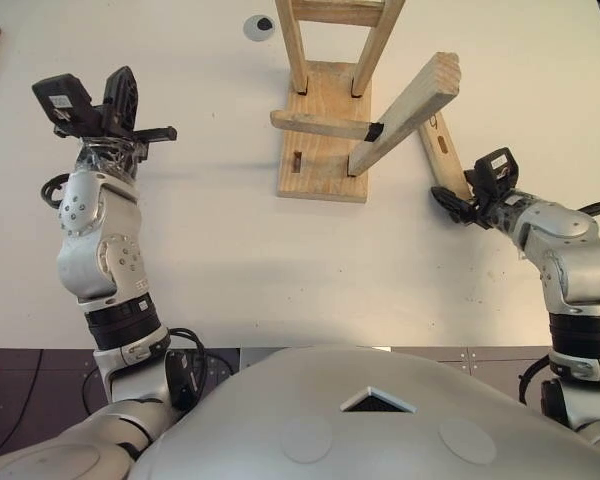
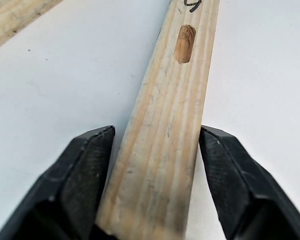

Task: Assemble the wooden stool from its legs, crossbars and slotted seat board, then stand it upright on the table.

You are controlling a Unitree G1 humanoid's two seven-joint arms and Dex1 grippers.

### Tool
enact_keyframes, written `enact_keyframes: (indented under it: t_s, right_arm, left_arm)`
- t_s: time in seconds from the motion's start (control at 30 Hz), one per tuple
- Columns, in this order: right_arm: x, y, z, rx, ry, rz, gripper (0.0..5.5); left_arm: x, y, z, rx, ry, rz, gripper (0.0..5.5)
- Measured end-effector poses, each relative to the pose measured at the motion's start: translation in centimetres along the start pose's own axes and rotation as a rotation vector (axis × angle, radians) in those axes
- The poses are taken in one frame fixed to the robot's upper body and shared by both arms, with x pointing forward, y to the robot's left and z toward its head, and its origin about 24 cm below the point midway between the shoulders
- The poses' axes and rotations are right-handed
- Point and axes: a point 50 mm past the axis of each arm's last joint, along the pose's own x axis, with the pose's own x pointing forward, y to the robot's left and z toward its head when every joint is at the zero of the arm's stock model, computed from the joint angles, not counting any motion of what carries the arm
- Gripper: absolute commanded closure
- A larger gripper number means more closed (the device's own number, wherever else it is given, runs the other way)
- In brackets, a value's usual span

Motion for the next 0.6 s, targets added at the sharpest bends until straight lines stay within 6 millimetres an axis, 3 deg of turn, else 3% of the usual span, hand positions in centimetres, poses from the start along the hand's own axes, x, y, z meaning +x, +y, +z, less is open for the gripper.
enact_keyframes:
  t_s: [0.1, 0.2, 0.27, 0.33, 0.43, 0.5, 0.57, 0.6]
  right_arm:
    - [0.5, -0.2, -0.4, 0.062, -0.057, -0.058, 3.42]
    - [0.8, -1.0, -0.5, 0.101, -0.138, -0.134, 3.45]
    - [0.9, -1.9, 1.0, 0.142, -0.268, -0.176, 3.45]
    - [0.7, -3.2, 5.1, 0.128, -0.444, -0.187, 3.45]
    - [-1.3, -3.7, 14.9, 0.111, -0.853, -0.065, 3.45]
    - [-3.6, -1.6, 20.9, 0.068, -1.1, 0.183, 3.45]
    - [-4.7, 1.9, 24.2, 0.006, -1.211, 0.446, 3.45]
    - [-5.0, 3.0, 24.9, -0.014, -1.228, 0.53, 3.45]
  left_arm:
    - [1.0, -0.2, 1.1, -0.035, -0.048, -0.016, 5.26]
    - [1.7, -0.5, 2.4, -0.102, -0.116, -0.085, 4.77]
    - [2.0, -0.9, 3.6, -0.15, -0.163, -0.184, 4.44]
    - [2.5, -1.9, 5.4, -0.199, -0.222, -0.318, 4.14]
    - [2.8, -4.4, 8.1, -0.335, -0.274, -0.627, 3.7]
    - [2.5, -6.2, 11.7, -0.4, -0.337, -0.849, 3.29]
    - [2.5, -8.1, 14.7, -0.456, -0.38, -1.035, 2.91]
    - [2.5, -8.6, 15.6, -0.469, -0.383, -1.094, 2.76]
